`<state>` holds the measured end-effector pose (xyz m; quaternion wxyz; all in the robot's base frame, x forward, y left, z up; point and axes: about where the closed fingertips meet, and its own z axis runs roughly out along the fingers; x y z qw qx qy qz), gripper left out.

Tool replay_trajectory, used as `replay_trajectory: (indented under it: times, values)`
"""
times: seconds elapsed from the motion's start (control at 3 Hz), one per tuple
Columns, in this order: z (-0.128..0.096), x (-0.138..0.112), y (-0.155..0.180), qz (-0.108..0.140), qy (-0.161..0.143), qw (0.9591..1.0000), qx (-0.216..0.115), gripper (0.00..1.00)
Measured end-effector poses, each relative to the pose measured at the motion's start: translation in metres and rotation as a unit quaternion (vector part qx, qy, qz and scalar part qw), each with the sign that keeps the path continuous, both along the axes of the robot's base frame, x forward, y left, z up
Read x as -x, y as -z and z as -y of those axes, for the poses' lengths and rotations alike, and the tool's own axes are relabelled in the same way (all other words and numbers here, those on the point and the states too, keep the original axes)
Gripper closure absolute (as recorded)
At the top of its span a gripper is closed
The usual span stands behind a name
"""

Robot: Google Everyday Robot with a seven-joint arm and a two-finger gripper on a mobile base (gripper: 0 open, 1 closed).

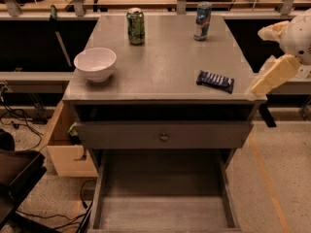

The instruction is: Move rxbar blueberry near green can

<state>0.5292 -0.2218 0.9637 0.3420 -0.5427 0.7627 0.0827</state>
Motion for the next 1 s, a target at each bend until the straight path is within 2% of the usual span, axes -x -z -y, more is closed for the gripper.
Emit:
replay_trajectory:
  times: [0.33,0.67,1.0]
  values:
    - [-0.008,-0.032,0.016,0.014,-0.007,0.9974,-0.071,0.0]
    - [-0.015,-0.05,0.033,0.023,-0.015,0.9921,-0.123,0.0]
    - [-0.019,-0.066,0.052,0.039,-0.016,0.9873,-0.153,0.0]
